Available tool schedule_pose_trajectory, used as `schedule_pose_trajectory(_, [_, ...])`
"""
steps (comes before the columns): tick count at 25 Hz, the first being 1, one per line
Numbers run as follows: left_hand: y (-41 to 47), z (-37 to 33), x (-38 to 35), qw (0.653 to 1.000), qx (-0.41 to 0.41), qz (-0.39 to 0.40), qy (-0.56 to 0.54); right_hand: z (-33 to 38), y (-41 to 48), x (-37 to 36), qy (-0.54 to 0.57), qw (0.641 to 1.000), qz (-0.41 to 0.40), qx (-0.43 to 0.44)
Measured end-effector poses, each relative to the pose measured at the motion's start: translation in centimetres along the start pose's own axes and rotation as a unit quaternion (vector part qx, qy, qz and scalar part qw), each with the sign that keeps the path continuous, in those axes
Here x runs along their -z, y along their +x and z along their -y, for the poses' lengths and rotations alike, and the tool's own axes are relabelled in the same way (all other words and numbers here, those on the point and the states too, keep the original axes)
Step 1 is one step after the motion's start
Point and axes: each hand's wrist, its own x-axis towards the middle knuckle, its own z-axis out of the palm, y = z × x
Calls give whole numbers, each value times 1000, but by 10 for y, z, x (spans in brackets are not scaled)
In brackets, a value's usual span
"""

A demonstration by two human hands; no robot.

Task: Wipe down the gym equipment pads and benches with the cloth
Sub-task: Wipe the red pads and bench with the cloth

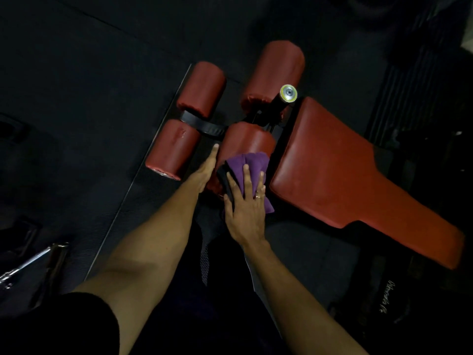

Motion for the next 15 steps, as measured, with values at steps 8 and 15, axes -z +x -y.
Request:
schedule_pose_trajectory(8, [13,8,-11,972,3,-187,142,-4,57,7,-33,999,9,11])
schedule_pose_trajectory(15, [19,37,10,987,-33,-131,88,-18,121,25,-51,998,34,-25])
